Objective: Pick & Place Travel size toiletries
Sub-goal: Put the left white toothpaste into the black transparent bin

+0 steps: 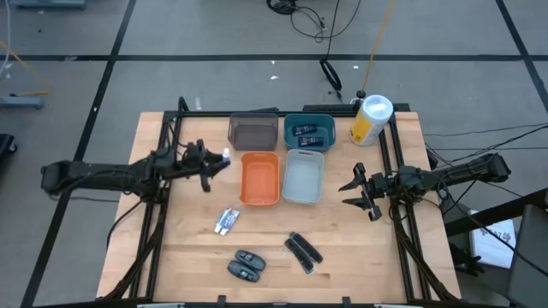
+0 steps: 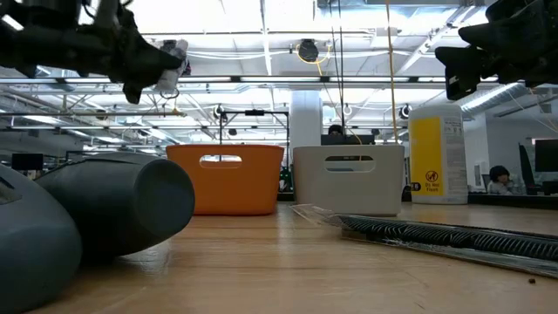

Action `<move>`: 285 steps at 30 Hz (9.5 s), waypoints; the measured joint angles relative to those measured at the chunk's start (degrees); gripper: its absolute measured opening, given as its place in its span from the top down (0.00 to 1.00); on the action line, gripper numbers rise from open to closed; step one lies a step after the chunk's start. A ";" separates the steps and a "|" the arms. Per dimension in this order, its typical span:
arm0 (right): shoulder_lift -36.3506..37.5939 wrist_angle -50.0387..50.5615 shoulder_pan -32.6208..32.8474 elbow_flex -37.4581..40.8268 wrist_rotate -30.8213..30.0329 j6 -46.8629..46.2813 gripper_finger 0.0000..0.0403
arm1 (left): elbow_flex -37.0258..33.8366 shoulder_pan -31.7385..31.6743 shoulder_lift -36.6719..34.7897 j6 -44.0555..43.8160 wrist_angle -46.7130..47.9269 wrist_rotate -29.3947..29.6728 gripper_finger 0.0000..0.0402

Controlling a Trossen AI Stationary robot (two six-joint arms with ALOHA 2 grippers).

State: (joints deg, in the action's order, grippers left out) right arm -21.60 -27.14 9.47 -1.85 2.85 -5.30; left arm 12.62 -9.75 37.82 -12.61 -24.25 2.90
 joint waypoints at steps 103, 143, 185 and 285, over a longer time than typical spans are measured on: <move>0.00 0.02 0.00 0.00 -0.04 -1.07 0.58 | 46.38 -24.22 58.90 9.18 37.28 -1.24 0.37; 7.74 6.01 -0.02 0.00 -9.22 3.19 0.58 | 20.98 -1.18 -2.05 1.79 35.93 -5.74 0.68; 21.37 25.24 -0.02 -2.34 -13.25 1.44 0.58 | 34.61 29.52 34.09 -44.38 64.27 1.14 0.96; 21.35 25.70 0.00 -2.36 -13.06 0.17 0.58 | 34.58 28.47 56.95 -43.39 64.65 -4.38 0.78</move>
State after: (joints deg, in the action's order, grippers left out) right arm -0.25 -1.43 9.47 -4.21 -10.21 -5.13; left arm 47.20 18.72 94.78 -56.00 40.40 -1.48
